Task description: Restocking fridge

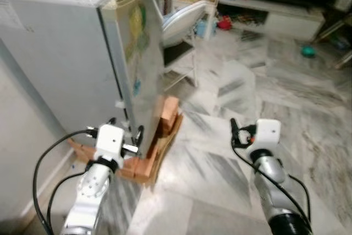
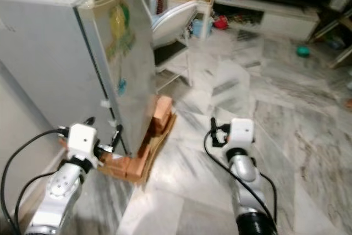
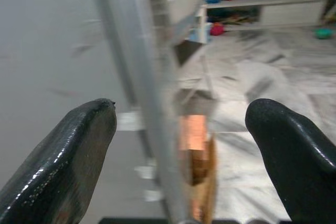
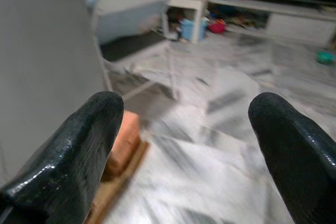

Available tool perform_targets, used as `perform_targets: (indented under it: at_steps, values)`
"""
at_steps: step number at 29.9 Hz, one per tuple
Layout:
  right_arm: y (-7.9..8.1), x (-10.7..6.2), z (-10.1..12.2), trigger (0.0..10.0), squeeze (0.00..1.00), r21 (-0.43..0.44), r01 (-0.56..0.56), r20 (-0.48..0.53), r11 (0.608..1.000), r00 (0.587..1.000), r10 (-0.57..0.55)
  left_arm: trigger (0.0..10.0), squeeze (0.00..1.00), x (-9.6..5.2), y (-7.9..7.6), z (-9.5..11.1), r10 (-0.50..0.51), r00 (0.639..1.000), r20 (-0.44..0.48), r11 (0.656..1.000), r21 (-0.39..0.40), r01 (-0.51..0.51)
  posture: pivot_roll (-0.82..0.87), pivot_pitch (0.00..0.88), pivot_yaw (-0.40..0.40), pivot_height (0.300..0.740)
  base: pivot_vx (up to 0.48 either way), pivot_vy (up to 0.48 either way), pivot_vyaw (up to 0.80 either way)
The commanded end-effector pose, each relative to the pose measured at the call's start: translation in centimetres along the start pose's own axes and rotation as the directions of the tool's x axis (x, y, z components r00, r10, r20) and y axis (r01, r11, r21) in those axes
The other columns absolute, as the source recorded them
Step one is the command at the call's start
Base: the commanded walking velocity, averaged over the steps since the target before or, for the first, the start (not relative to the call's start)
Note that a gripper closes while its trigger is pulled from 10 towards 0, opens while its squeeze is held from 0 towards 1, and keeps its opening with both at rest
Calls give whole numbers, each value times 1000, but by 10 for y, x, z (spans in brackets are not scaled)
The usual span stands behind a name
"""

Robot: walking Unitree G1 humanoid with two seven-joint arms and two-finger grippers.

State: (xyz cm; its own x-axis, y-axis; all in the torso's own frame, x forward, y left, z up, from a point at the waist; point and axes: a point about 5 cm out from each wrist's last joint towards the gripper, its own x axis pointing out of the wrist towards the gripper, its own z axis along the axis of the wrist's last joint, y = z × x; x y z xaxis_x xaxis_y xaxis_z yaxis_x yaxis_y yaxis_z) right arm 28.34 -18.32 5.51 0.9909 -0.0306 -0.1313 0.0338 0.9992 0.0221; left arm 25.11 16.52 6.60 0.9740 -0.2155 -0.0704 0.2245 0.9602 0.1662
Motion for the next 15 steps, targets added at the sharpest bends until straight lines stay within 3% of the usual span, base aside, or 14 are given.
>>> perform_targets:
  at_steps: [1, 3, 14, 15]
  values:
    - [8, 1, 2, 10000, 0, 8, -20, 5, 1000, 1000, 20, 10000, 0, -2, 5, -2, 13, 1000, -15, 1000, 4, -13, 60, 0, -49, 740, 311, 0, 0]
    - [8, 1, 2, 10000, 0, 7, -21, 5, 1000, 1000, 21, 10000, 0, -2, 5, -4, 22, 999, -26, 1000, 2, -22, 60, 0, -50, 740, 304, 0, 0]
    - [8, 1, 1, 10000, 0, 2, -25, -12, 1000, 1000, 25, 10000, 0, 2, 13, -5, 38, 999, -36, 999, -17, -38, 53, 0, -54, 740, 0, 0, 0]
    - [8, 2, 1, 10000, 0, 3, -26, -12, 1000, 1000, 26, 10000, 0, 3, 13, -5, 35, 999, -35, 999, -20, -35, 53, 0, -54, 740, 0, 0, -800]
